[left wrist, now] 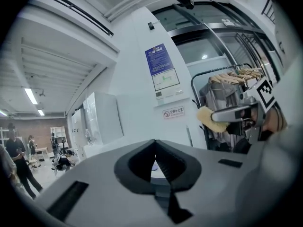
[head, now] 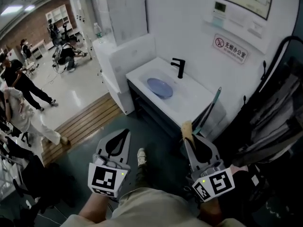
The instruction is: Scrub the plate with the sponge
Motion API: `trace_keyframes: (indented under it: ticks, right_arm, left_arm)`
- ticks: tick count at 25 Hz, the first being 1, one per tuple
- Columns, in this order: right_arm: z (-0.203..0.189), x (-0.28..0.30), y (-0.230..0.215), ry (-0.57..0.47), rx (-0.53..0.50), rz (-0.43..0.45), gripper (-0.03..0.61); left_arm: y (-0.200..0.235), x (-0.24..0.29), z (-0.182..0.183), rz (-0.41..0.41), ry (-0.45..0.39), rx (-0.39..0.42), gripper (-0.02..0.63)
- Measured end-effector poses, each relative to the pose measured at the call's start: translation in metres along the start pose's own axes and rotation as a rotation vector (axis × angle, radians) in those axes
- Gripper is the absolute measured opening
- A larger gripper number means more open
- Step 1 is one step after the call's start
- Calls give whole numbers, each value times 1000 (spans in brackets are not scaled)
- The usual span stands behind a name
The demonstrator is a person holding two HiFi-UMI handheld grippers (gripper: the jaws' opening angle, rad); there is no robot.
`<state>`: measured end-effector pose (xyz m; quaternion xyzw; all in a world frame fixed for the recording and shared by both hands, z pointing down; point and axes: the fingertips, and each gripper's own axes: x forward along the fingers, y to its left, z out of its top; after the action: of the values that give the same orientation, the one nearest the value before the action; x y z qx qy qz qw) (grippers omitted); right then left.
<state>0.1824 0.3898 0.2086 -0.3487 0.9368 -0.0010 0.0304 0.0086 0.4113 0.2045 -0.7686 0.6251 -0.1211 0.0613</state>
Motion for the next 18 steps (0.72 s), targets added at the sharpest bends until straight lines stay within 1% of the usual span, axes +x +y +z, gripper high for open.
trace_keyframes:
  ticks: [4, 9, 18]
  right_arm:
    - [-8, 36, -19, 29, -1, -31, 69]
    - [-15, 91, -36, 87, -16, -44, 69]
    - [-21, 229, -73, 158, -20, -54, 69]
  left_arm:
    - [28, 40, -14, -23, 25, -9, 5]
    - [68, 90, -19, -53, 30, -30, 6]
    - [159, 193, -34, -110, 69, -57, 6]
